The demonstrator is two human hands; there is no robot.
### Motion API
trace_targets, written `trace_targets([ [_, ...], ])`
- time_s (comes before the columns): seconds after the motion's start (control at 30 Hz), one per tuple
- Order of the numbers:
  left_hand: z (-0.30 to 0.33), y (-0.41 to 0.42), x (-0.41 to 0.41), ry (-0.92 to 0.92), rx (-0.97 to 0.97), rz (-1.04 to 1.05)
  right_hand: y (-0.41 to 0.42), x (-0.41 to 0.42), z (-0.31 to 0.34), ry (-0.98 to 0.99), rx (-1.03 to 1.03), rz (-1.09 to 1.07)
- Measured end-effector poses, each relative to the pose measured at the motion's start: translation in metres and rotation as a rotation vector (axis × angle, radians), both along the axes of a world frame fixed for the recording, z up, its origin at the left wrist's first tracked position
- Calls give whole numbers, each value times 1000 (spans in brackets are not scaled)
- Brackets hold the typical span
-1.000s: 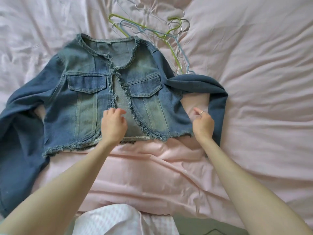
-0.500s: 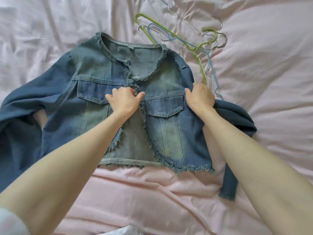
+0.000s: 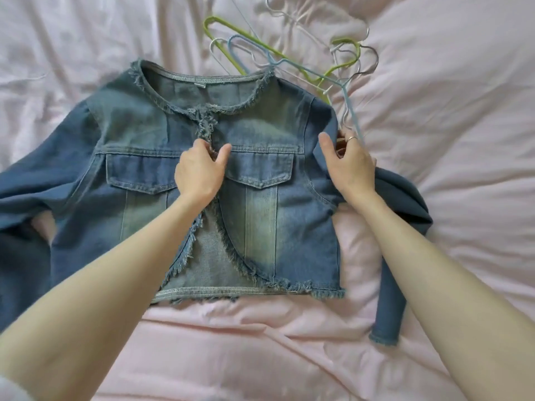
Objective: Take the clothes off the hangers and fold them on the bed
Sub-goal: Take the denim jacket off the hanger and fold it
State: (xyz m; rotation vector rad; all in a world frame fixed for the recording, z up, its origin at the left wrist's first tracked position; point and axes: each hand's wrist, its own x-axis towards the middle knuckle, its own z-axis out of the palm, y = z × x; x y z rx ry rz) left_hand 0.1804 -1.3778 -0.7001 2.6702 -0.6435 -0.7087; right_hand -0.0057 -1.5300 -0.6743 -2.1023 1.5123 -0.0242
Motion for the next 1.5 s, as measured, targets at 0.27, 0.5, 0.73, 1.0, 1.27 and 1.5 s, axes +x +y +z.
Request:
trace_targets([
  [0.27,2,37,-36,-152,138,-188,6,-76,-10,318,-267,289],
  [0.5,20,41,-52,-206,-42,-263,-8,-115,7,230,-9,-154],
  [0.73,15,65,-115,24,93,-734,37,-182,-8,158,132,-407],
  [1.0,33,64,-148,204,-62,-530,78,-217,10,-372,604,-888],
  [1.27,82,40,-201,1141,-164,-64,112,-156,75,-679,776,-544],
  [1.5,97,67,-161,1312,-226,140,129,-153,44,-619,710,-920],
])
